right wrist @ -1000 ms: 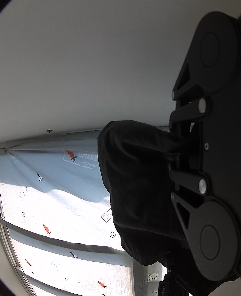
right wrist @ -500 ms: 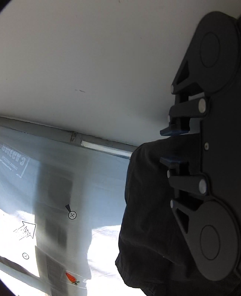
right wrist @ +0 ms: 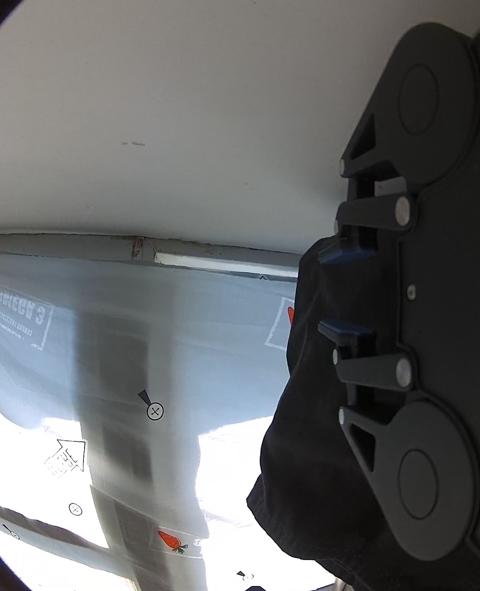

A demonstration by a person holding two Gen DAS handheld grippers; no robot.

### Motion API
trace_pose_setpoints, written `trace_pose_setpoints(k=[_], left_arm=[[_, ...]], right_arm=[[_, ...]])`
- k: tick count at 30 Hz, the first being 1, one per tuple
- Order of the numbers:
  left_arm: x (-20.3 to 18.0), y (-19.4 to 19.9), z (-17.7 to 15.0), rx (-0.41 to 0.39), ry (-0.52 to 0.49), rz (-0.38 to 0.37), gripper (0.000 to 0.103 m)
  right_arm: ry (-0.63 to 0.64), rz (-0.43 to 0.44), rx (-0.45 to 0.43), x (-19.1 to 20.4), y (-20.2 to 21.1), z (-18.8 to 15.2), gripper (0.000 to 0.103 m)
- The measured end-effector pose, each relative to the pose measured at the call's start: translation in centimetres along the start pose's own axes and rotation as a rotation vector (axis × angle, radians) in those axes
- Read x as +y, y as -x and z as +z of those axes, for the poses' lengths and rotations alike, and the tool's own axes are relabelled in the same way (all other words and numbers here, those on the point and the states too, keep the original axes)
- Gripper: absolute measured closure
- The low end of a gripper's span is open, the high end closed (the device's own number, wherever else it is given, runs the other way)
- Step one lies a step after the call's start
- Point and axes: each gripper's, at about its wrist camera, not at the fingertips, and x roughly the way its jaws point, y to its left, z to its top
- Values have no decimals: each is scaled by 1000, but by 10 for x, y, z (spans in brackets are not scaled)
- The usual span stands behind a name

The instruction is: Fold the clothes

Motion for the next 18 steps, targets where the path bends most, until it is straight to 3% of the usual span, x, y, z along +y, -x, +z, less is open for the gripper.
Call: trace_pose_setpoints(k=[3, 7, 10, 12, 18], left_arm=[[-48, -23, -7, 38, -85, -21, 52], [-76, -79, -22, 70, -189, 94, 45], [-65, -116, -45, 93, -229, 184, 44], [-47, -135, -60, 78, -229, 227, 30], [5, -187, -82, 110, -103, 280, 21]], right_arm=[[-55, 29, 12, 2, -24, 7, 64], [-153, 80, 58, -2, -60, 6, 60], [-179, 91, 98, -1, -84, -9, 54], [-182, 94, 141, 3, -105, -17, 50], [-100, 84, 221, 29, -168, -31, 43]])
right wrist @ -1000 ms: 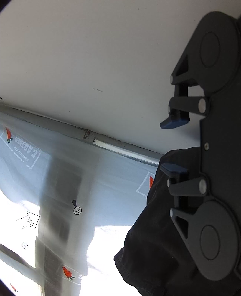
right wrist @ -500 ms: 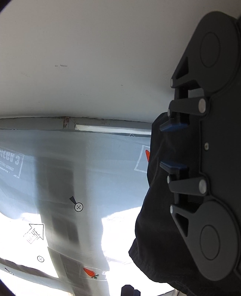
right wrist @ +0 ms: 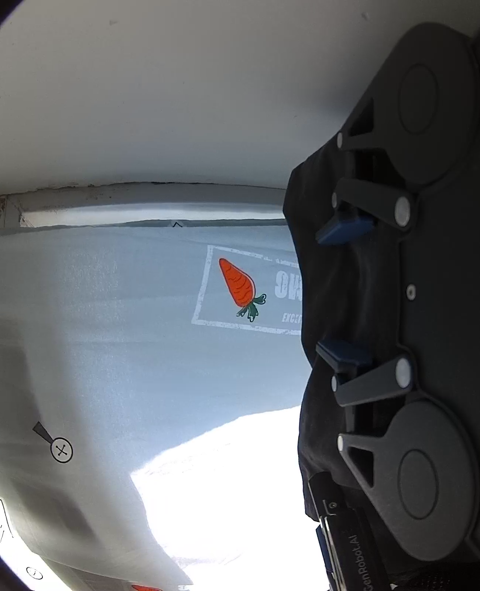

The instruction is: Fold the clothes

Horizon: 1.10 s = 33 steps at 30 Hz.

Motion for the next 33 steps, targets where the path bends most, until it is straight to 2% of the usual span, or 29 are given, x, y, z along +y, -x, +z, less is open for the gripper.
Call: trace_pose_setpoints(k=[2, 5, 8, 11, 12, 13, 14, 15, 16, 18, 20, 22, 24, 27, 30, 33], left_arm=[[5, -14, -1, 34, 38, -13, 20], [5, -25, -1, 66, 74, -39, 19], [1, -24, 4, 59, 62, -45, 19], [11, -15, 12, 64, 99, -83, 18], [15, -7, 18, 61, 103, -92, 17], [18, 2, 25, 58, 106, -101, 17], [21, 14, 31, 40, 105, -110, 17], [25, 34, 38, -16, 91, -119, 15], [28, 54, 44, -72, 76, -129, 12], [38, 100, 52, -185, 46, -155, 0], [50, 149, 54, -279, 21, -183, 0], [65, 194, 48, -329, 17, -199, 0], [82, 237, 34, -361, 25, -195, 0], [107, 289, 8, -384, 48, -149, 0], [138, 339, -18, -412, 76, -121, 0], [165, 384, -37, -425, 85, -84, 0]], right_arm=[[18, -17, 5, 5, -15, -5, 43], [-31, 9, 31, -10, -29, -9, 42], [-67, 21, 37, -21, -30, -10, 42], [-35, -5, 28, -11, -25, -5, 41], [-19, -23, 21, -7, -19, -1, 40], [-3, -44, 13, -3, -12, 3, 32], [13, -65, 4, 2, -6, 7, 24], [29, -86, -4, 6, 1, 12, 7], [43, -111, -35, 11, 16, 16, 2], [37, -111, -100, 16, 51, 24, 2], [3, -92, -153, 20, 93, 28, 1], [-31, -100, -205, 25, 133, 23, 0], [-54, -105, -255, 32, 171, 10, 0], [-84, -83, -335, 49, 222, -20, 0], [-85, -85, -380, 77, 264, -47, 0], [-25, -73, -385, 112, 303, -67, 0]])
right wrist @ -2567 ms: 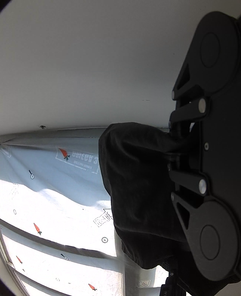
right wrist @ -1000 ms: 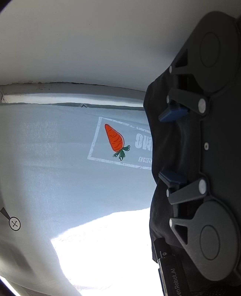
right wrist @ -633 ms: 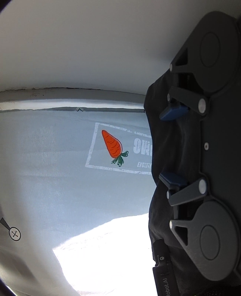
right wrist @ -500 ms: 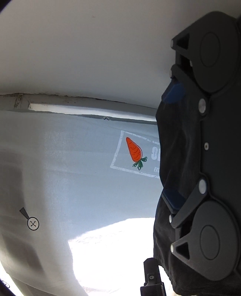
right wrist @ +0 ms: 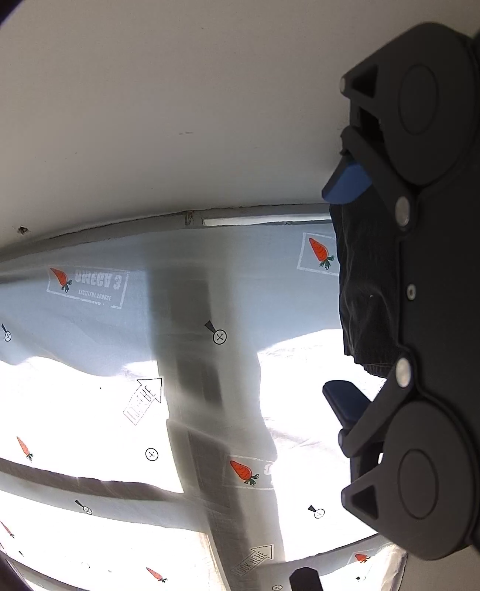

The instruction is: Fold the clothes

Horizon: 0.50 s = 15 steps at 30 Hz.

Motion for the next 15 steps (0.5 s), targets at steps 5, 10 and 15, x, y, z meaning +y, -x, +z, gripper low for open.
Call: trace_pose_setpoints(k=[5, 10, 15], left_arm=[[40, 59, 18, 60, -102, 118, 0], [104, 125, 37, 86, -123, 212, 0], [182, 183, 47, 172, -152, 263, 0]], right_arm=[[-53, 199, 73, 57, 58, -1, 0], [21, 261, 107, 145, 116, -11, 0], [-26, 280, 163, 222, 176, -35, 0]])
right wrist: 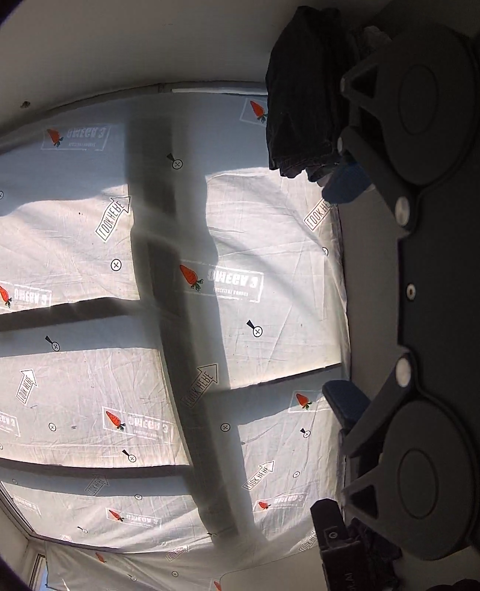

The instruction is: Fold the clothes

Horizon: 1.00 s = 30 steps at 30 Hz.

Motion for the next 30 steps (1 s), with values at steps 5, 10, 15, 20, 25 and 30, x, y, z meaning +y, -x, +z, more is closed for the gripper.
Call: trace_pose_setpoints(k=[5, 10, 15, 20, 25, 30], left_arm=[[81, 35, -11, 66, -33, 10, 0], [146, 71, -19, 112, -67, -15, 0], [187, 98, -24, 141, -79, -35, 0], [208, 121, -34, 178, -60, -60, 0], [214, 140, -44, 190, -58, -78, 0], [216, 154, -54, 209, -49, -86, 0]], right_arm=[[10, 0, 53, 88, 28, -32, 0], [3, -30, 116, 163, 59, -58, 0], [23, -46, 166, 215, 89, -79, 0], [55, -73, 196, 252, 123, -96, 0], [94, -102, 204, 267, 153, -108, 0], [111, -117, 204, 271, 169, -117, 0]])
